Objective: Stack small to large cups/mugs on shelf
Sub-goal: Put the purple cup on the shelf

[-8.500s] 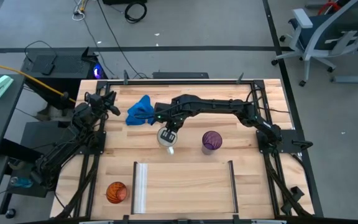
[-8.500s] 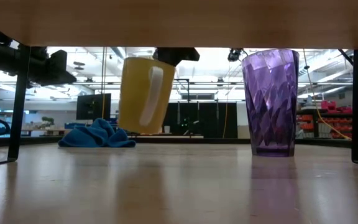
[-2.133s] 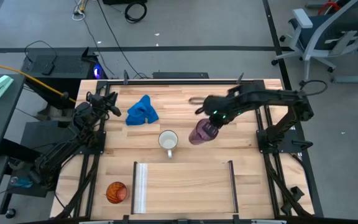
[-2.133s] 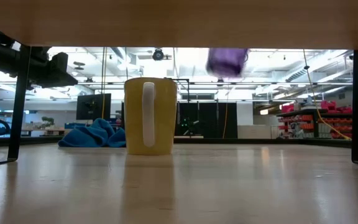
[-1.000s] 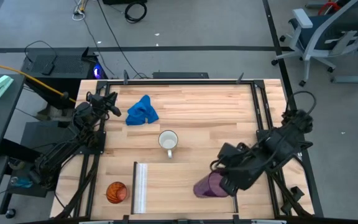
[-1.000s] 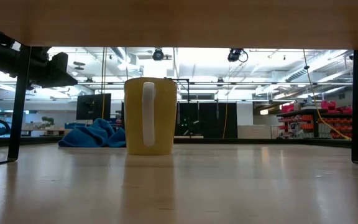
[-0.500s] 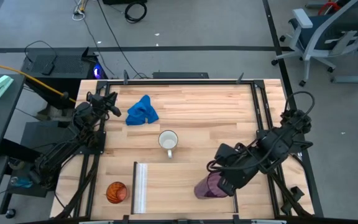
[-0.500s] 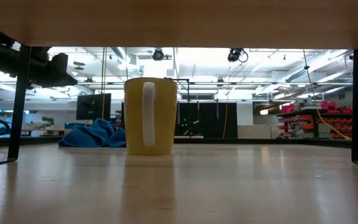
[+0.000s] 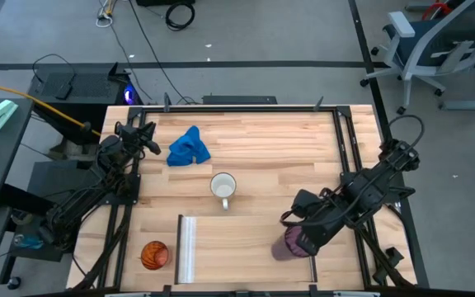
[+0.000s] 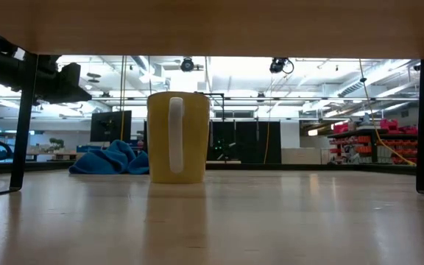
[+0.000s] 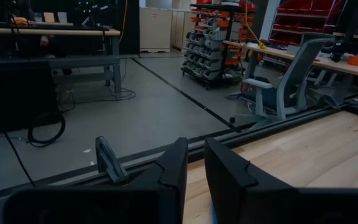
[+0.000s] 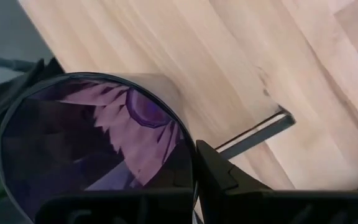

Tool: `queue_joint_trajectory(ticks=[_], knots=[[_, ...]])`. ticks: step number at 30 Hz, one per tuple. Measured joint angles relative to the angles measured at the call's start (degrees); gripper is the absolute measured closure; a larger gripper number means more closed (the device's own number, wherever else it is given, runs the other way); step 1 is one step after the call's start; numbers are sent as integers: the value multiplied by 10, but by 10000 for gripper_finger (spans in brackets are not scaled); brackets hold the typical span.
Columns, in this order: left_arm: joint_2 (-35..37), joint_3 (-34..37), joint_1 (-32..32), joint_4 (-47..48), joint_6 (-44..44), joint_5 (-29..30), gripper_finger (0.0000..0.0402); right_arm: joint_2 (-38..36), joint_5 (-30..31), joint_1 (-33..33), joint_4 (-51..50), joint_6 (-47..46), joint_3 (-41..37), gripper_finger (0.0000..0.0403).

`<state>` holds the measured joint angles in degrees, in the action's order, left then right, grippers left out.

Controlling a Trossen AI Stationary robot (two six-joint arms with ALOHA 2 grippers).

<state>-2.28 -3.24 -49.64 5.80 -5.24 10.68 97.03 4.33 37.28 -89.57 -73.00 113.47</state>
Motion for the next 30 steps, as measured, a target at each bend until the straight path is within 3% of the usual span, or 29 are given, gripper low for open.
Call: queue_joint_trajectory(ticks=[10, 30], knots=[[0, 0, 0, 0, 5, 0, 344, -20, 38, 0, -6, 7, -4, 398], [0, 0, 0, 1, 4, 0, 337, -6, 45, 0, -5, 11, -4, 384]])
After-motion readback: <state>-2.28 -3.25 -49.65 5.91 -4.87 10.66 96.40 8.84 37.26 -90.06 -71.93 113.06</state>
